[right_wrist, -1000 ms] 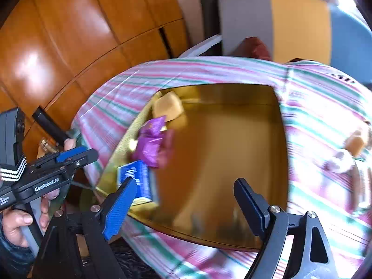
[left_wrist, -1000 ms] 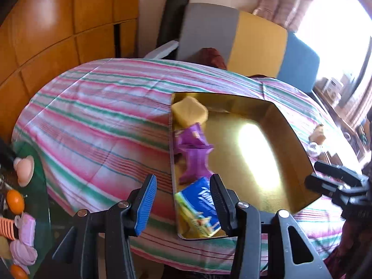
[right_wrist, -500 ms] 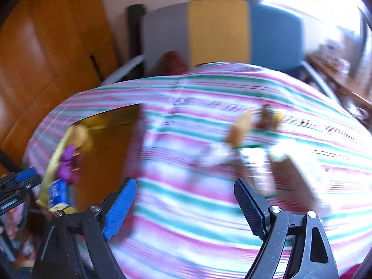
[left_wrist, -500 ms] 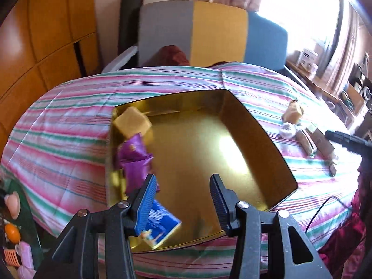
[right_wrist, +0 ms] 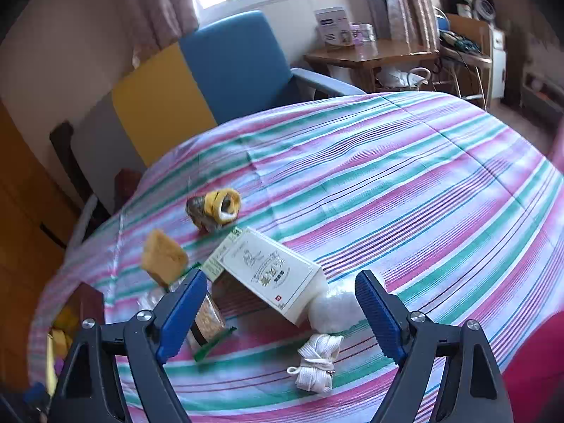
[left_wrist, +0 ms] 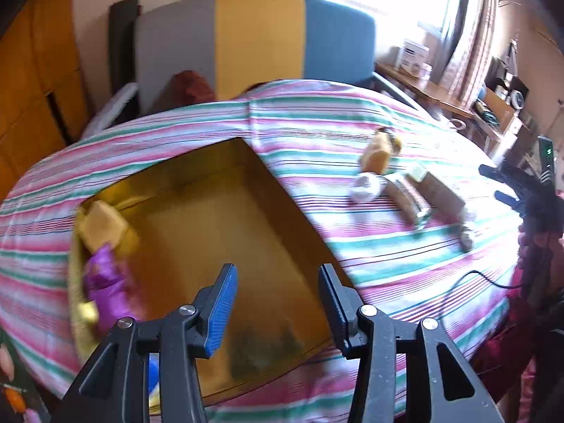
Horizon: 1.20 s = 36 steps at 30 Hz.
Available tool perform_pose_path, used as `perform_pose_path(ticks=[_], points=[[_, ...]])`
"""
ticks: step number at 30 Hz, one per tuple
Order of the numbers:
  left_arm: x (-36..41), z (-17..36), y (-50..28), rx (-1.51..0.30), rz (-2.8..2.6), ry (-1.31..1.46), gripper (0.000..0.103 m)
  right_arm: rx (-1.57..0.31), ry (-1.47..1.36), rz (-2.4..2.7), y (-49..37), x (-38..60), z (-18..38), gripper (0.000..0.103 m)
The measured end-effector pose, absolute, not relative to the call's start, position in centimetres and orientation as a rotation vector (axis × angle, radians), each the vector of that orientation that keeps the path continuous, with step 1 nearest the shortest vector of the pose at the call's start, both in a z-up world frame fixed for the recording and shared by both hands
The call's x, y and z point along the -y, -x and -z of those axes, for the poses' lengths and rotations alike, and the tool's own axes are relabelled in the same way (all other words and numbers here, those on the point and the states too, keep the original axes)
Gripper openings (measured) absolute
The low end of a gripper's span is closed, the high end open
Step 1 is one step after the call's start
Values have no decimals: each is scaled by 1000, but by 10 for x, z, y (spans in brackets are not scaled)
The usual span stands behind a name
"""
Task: Organize objects
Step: 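Move both grippers back over the remaining items on the table, then grasp the clear plastic bag of white cotton with the left gripper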
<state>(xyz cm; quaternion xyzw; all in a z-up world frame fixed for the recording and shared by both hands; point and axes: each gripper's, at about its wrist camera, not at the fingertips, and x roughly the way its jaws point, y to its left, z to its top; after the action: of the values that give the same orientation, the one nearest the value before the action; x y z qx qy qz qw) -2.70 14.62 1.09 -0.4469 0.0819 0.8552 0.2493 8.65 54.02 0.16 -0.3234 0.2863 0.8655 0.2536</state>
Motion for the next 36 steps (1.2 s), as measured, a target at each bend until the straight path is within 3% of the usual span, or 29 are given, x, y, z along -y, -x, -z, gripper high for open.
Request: perform_pose_path(ticks=[12,30,34,36], points=[[-245,1,59,-322,-2147,1246,47,-880,930,-2346,-87,-540,10,89],[-362,71,133,-475,-1995,1388,52,-890,989,-2402,-76,-535,14,90],[-359,85,142,-465,-2024,1412,39,-865,1005,-2419,-73,-531,14,90],[-351,83,136,-438,-2010,1415,38,-830,1018,-2440,-69,-527,13,90]])
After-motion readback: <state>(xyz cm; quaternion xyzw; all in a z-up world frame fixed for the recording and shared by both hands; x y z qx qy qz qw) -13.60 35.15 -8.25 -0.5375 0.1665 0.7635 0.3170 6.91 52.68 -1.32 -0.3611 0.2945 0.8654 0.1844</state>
